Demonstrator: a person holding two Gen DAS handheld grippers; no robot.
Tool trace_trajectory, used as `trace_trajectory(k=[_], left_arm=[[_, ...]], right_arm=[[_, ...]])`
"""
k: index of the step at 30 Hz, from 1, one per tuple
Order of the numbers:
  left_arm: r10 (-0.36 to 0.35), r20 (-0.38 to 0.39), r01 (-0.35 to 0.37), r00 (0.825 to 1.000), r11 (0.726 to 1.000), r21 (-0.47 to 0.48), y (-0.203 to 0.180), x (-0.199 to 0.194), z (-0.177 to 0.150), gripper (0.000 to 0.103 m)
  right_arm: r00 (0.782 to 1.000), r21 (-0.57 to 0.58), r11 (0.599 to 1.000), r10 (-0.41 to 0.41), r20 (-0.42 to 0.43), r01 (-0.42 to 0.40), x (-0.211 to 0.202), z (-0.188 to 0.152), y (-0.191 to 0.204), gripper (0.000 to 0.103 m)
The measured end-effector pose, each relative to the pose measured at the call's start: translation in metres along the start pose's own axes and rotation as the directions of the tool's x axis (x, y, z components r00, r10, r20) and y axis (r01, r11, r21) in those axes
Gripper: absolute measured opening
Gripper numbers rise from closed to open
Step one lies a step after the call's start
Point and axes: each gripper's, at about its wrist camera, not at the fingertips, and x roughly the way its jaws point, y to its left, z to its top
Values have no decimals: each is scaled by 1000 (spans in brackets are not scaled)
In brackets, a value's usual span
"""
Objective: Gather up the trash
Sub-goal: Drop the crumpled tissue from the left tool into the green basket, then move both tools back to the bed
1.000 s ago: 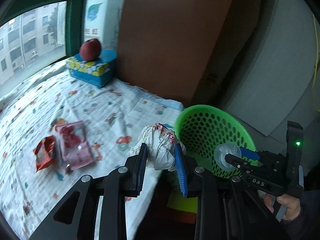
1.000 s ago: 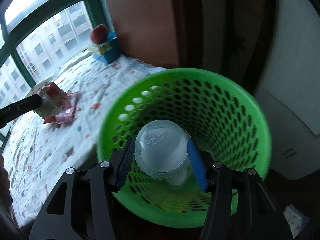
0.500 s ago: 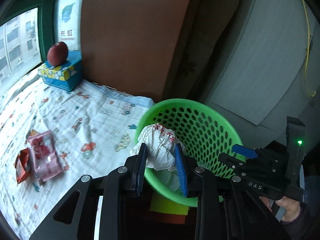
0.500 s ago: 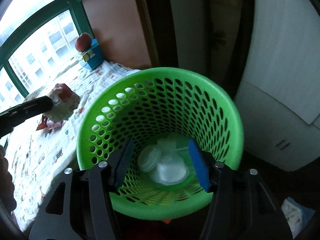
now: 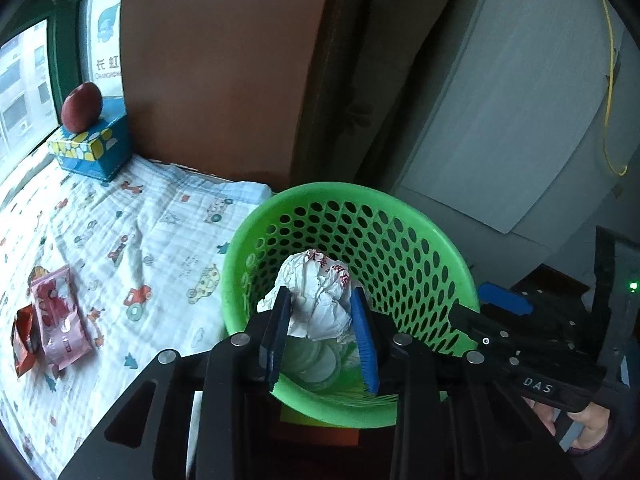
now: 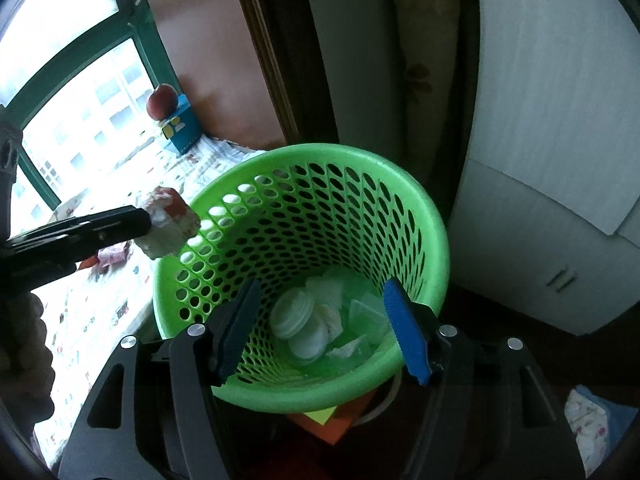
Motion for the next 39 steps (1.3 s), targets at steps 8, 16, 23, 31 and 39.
trace_trajectory(k=[8,16,23,31,39], left_arm=[[-18,5,18,1000,1000,1,-4,0,-1,49],[18,19,-17,1000,999,-32,14,-16,-9,56],[83,32,-79,996,991,-106,54,-37,-24,60],[198,26,-187,980,957,-220,122,-65,-45,60],[330,-27,-317,944,876,-363,213,-90,-65,60]], right_arm=[[1000,23,1000,1,4,-1,-4,-4,-6,65],[1000,13,1000,21,13,-21,-7,-4,2,68],[998,-25,998,65,16,-65,-3,0,28,72],[994,-86,990,113,1,-113,7,5,69,73],[986,-136,977,162,-25,-164,20,8,111,73]])
